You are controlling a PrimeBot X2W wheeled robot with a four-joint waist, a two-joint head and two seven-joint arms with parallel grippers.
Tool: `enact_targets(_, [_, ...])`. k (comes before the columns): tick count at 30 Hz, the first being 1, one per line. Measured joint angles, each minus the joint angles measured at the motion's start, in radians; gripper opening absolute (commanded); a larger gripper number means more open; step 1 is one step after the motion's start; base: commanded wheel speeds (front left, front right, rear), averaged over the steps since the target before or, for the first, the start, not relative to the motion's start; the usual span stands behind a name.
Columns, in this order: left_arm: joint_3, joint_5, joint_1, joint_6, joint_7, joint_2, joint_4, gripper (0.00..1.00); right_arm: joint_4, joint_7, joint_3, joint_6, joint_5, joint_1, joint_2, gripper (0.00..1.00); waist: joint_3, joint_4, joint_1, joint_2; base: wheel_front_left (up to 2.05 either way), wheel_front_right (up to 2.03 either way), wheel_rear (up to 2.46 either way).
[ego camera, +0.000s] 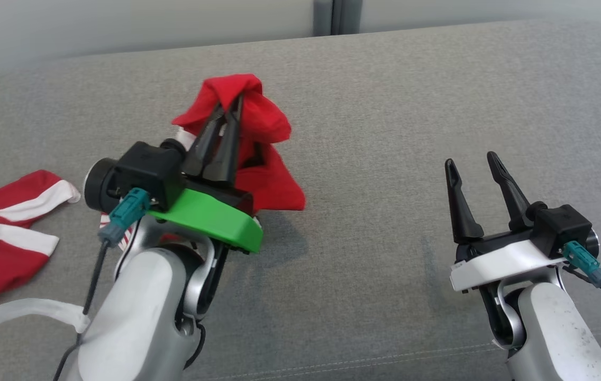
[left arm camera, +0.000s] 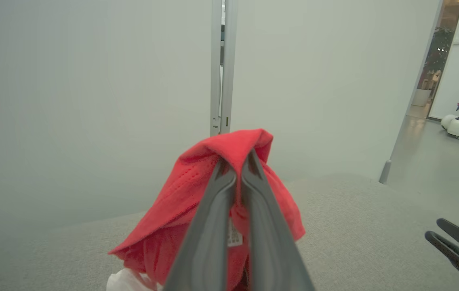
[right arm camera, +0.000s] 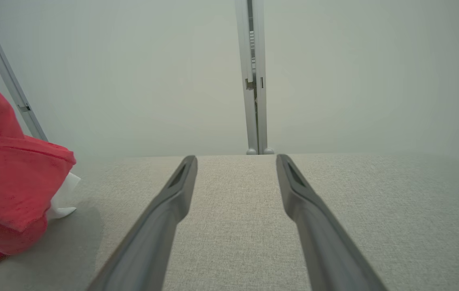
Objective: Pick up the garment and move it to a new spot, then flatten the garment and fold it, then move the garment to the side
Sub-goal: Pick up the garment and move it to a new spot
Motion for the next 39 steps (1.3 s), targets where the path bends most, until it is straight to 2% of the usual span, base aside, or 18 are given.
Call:
enact_targets(5, [-0.084, 0.016, -0.008, -0.025, 0.051, -0.024, -0.011, 0.00, -0.016, 0.000, 0.003, 0.000, 0.001, -0.006, 0.010, 1.00, 0.013, -0.081, 0.0000, 0.0000, 0.00, 0.00, 0.00])
enact_targets(9, [-0.155, 0.020, -0.037, -0.056, 0.080, -0.052, 0.042, 0.00, -0.018, 0.000, -0.004, 0.000, 0.007, -0.005, 0.012, 1.00, 0.029, -0.153, 0.0000, 0.0000, 0.00, 0.00, 0.00])
enact_targets(19, [-0.283, -0.037, -0.143, -0.119, 0.085, -0.098, 0.354, 0.00, -0.019, -0.001, -0.006, 0.000, 0.041, -0.003, 0.015, 1.00, 0.091, -0.303, 0.0000, 0.0000, 0.00, 0.00, 0.00])
enact_targets(20, [-0.298, -0.040, -0.154, -0.125, 0.085, -0.099, 0.388, 0.10, -0.019, -0.001, -0.006, 0.000, 0.044, -0.003, 0.015, 1.00, 0.100, -0.310, 0.0000, 0.0000, 0.00, 0.00, 0.00])
enact_targets(21, [-0.308, -0.051, -0.160, -0.128, 0.080, -0.100, 0.417, 0.74, -0.019, -0.001, -0.005, 0.000, 0.048, -0.003, 0.015, 1.00, 0.110, -0.316, 0.0001, 0.0000, 0.00, 0.00, 0.00])
enact_targets(22, [-0.318, -0.057, -0.167, -0.131, 0.069, -0.100, 0.441, 1.00, -0.017, -0.001, -0.004, 0.000, 0.052, -0.003, 0.015, 1.00, 0.119, -0.320, 0.0001, 0.0000, 0.00, 0.00, 0.00])
enact_targets(27, [-0.385, -0.117, -0.211, -0.138, 0.003, -0.100, 0.468, 1.00, -0.011, -0.001, -0.010, 0.000, 0.053, -0.011, 0.016, 1.00, 0.147, -0.320, 0.0001, 0.0000, 0.00, 0.00, 0.00])
enact_targets(31, [-0.416, -0.136, -0.228, -0.134, -0.067, -0.101, 0.451, 1.00, -0.008, -0.001, -0.021, 0.000, 0.044, -0.017, 0.017, 1.00, 0.146, -0.286, 0.0001, 0.0000, 0.00, 0.00, 0.00])
enact_targets(35, [-0.377, -0.142, -0.228, -0.105, -0.126, -0.088, 0.419, 1.00, -0.007, -0.001, -0.037, 0.000, 0.030, -0.018, 0.017, 1.00, 0.132, -0.246, 0.0001, 0.0000, 0.00, 0.00, 0.00])
enact_targets(39, [-0.305, -0.161, -0.215, -0.058, -0.170, -0.029, 0.377, 1.00, -0.007, -0.001, -0.053, 0.000, 0.010, -0.017, 0.017, 1.00, 0.118, -0.202, 0.0001, 0.0000, 0.00, 0.00, 0.00])
